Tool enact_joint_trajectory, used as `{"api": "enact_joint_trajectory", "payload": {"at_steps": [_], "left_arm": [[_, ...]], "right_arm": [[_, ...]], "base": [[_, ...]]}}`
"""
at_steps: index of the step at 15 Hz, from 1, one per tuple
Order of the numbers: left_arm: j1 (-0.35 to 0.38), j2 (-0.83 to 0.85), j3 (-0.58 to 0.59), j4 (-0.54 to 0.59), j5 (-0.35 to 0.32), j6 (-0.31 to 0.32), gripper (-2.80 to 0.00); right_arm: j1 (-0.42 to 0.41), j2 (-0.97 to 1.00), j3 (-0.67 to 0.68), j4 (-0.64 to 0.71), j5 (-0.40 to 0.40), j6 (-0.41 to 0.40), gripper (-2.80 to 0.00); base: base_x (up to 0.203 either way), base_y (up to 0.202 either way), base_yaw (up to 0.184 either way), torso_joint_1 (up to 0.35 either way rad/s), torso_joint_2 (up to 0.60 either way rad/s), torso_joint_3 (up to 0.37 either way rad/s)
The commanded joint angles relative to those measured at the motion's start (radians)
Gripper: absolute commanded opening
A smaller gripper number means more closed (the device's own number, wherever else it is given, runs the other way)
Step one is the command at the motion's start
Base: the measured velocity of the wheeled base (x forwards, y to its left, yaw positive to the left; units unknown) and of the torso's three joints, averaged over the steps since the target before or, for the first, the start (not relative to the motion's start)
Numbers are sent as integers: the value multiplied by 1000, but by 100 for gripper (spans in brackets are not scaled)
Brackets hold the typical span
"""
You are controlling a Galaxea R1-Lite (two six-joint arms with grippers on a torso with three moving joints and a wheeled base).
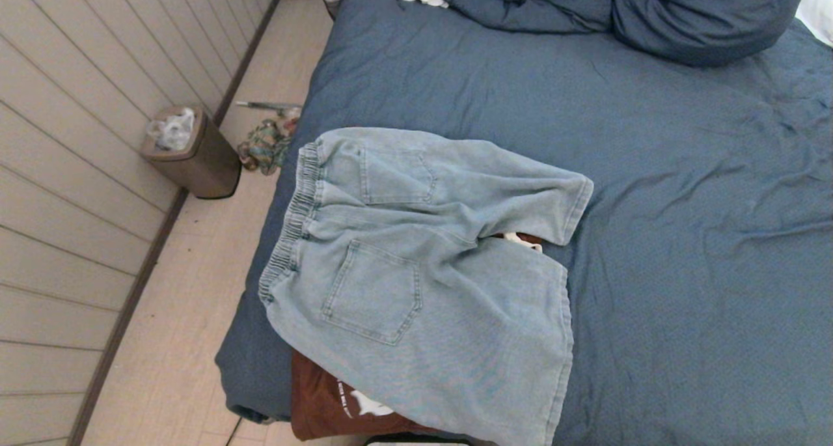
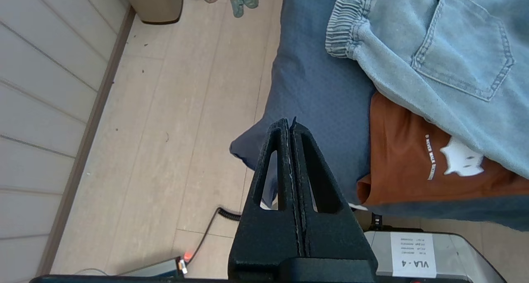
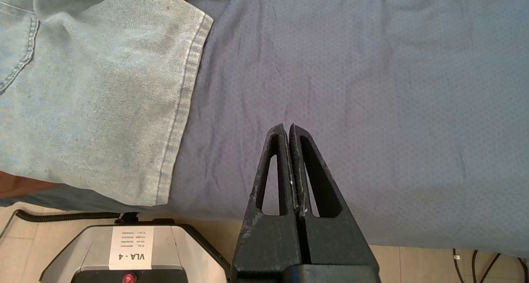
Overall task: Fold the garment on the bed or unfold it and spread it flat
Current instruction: Fold the blue shorts
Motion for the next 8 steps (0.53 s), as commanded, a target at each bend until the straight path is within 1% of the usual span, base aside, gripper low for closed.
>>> {"api": "enact_joint_trajectory", "payload": {"at_steps": [1,8], "left_arm": [[1,2,0,0,0,-1,-280],[1,2,0,0,0,-1,-280]], "right_arm": [[0,-8,2,0,0,0,-280],[2,-10,2,0,0,0,-280]], "base": [[0,0,0,0,0,0],[0,0,0,0,0,0]]}}
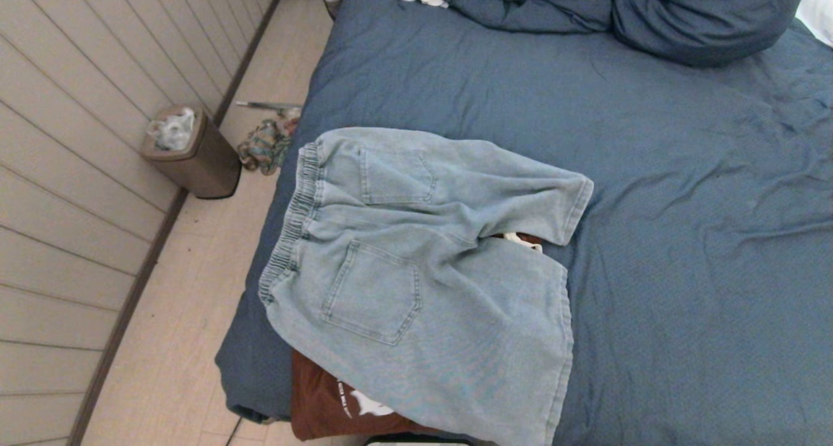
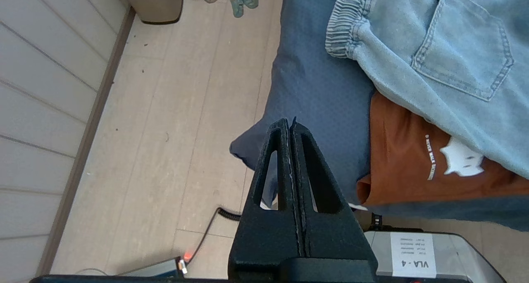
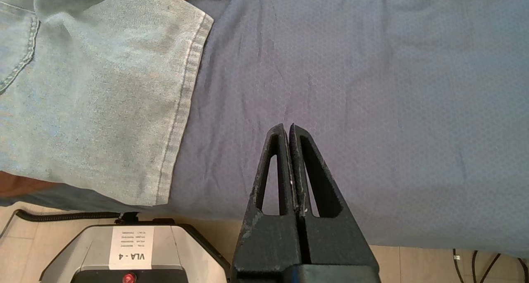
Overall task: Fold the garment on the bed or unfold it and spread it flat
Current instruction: Fold the blue shorts
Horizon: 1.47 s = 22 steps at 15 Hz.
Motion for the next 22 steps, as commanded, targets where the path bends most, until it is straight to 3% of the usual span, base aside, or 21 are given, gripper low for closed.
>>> {"api": "enact_joint_trajectory", "payload": {"at_steps": [1,4,6,8,11,14,16,19,22], "left_arm": [[1,0,0,0,0,-2,-280],[1,1,-36,6,-1,0,-280],[1,24,-184,56,-6,-8,-280],[1,126,-349,155,-38,-17,-280],[1,425,-497,216,-127,-92,-280],[1,757,-574,232,-253,-143,-280],[0,959,-606,221,-343,-159,-280],[-29,1239,-621,172,-410,-164,-280],[-50,1480,-625,43,-444,-157,-280]], "right_arm": [[-1,-8,2,-3,0,-3,-280],[1,-8,-19,7,5,-21,-280],[1,29,-135,105,14,-24,-280],[2,140,-335,229,56,-17,-280],[4,435,-557,300,106,38,-280],[15,766,-685,323,149,118,-280],[42,970,-714,327,202,163,-280],[104,1191,-687,258,291,199,-280],[125,1214,-642,130,355,201,-280]], "base": [[0,0,0,0,0,0],[0,0,0,0,0,0],[0,0,0,0,0,0],[0,0,0,0,0,0],[0,0,0,0,0,0],[0,0,0,0,0,0],[0,0,0,0,0,0],[0,0,0,0,0,0],[0,0,0,0,0,0]]}}
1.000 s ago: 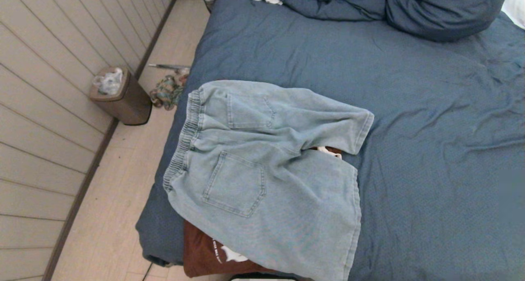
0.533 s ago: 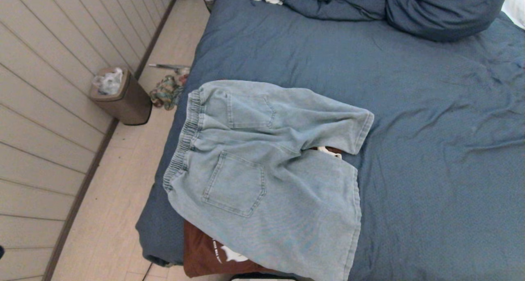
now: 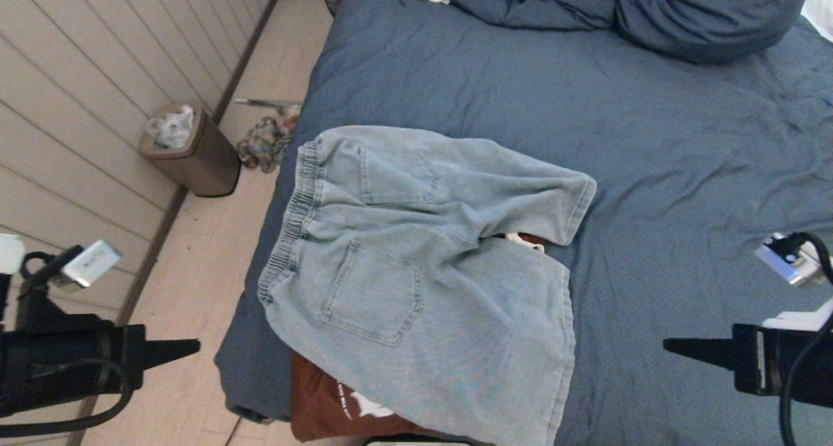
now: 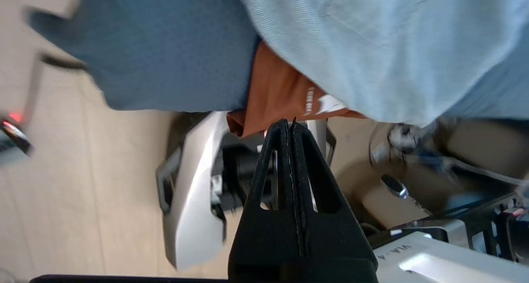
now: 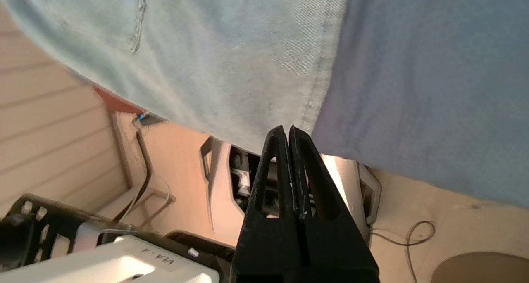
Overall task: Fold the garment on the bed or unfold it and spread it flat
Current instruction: Fold the blue shorts
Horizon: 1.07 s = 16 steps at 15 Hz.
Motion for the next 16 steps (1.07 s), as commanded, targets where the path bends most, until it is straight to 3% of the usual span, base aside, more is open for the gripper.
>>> {"api": "enact_joint_trajectory", "payload": {"at_steps": [1,2,3,10,16], "left_arm": [[-23,253,-4,-95,-25,0,-280],[-61,280,-6,-124,-35,-2,-280],[-100,305,-10,-140,-38,-5,0],[-124,522,-61,-361,-27,-29,0],[-124,549,-154,-365,-10,-84,0]], "right_arm": [[8,66,1,-18,9,0,-280],[8,68,-6,-18,10,-3,-280],[12,68,0,-21,13,-3,-280],[20,58,15,-21,42,-14,-280],[19,57,16,-21,62,-14,-280]], "base": [[0,0,0,0,0,0],[0,0,0,0,0,0],[0,0,0,0,0,0],[0,0,0,0,0,0],[0,0,0,0,0,0]]}}
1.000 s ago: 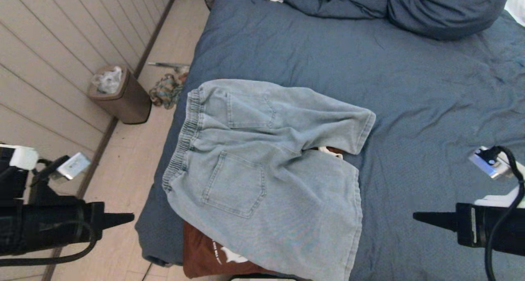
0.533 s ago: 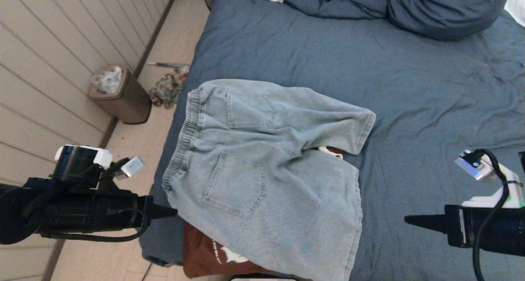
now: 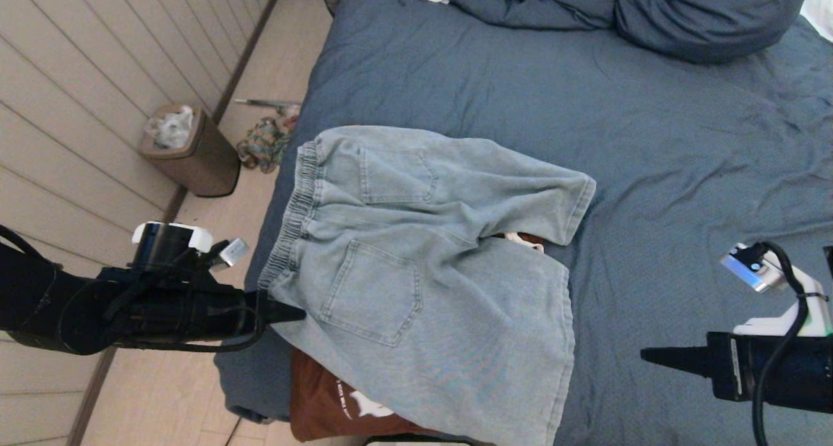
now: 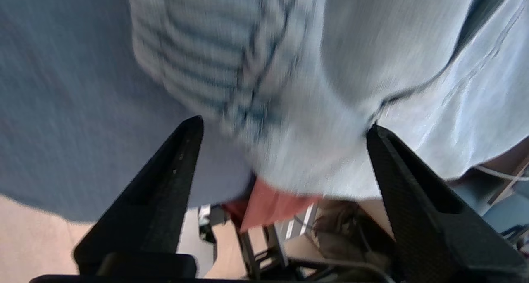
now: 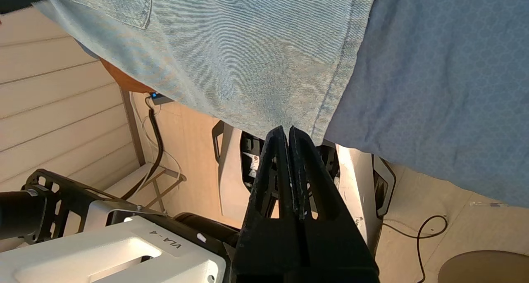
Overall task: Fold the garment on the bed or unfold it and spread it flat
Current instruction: Fold the blue shorts
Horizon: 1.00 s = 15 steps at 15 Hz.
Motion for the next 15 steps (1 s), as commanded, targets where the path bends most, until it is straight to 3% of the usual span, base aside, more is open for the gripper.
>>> {"api": "enact_joint_trajectory", "payload": {"at_steps": [1,7,8,15], "left_arm": [[0,6,-35,-2,-3,-11,0],[0,6,-65,-4,-1,-30,0],[0,6,-61,-4,-1,-30,-280],[0,-20,-35,-18,-9,-31,-280]], "right_arm": [[-1,-5,0,1,6,2,-280],[1,-5,1,1,29,2,-280],[1,-6,0,1,28,2,-280],[1,22,12,1,28,2,-280]], "base": [[0,0,0,0,0,0],[0,0,0,0,0,0],[0,0,0,0,0,0],[0,0,0,0,0,0]]}}
